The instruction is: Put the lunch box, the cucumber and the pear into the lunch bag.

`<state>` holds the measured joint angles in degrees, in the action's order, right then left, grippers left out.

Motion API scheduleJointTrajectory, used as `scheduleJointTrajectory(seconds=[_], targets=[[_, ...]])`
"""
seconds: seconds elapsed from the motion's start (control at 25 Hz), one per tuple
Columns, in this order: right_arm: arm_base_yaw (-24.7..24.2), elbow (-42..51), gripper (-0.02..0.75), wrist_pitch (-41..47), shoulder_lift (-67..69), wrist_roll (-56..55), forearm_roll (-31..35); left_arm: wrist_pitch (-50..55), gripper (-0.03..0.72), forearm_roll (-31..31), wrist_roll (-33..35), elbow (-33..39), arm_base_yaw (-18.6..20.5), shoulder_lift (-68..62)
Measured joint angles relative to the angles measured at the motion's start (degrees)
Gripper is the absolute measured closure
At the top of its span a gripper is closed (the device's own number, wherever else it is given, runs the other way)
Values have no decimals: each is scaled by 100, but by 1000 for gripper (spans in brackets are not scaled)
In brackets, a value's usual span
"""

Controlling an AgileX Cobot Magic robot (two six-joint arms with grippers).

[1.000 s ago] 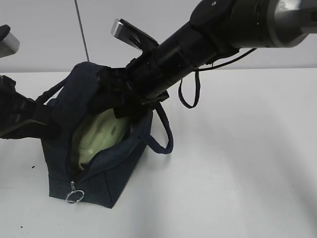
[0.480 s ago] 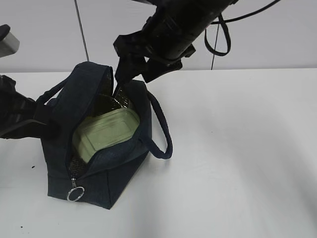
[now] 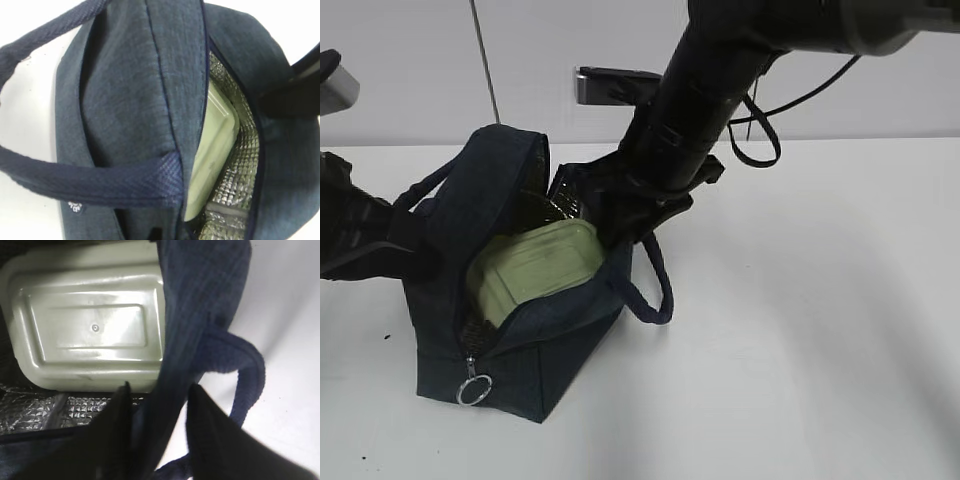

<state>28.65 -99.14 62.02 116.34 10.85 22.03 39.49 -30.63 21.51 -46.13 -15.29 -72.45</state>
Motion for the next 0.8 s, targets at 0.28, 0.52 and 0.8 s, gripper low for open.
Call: scheduleJointTrajectory(seconds=[0.28,0.52,0.8], targets=[[0,49,731,-520,-596,183,22,201,704,150,0,-227,-66,-91],[0,1053,732,-1013,-1539,185,33,446,704,213,0,-1038,-469,-709],[-36,3028,732,-2464,-2399,166,138,622,704,255,0,-1759,-1016,-1396]])
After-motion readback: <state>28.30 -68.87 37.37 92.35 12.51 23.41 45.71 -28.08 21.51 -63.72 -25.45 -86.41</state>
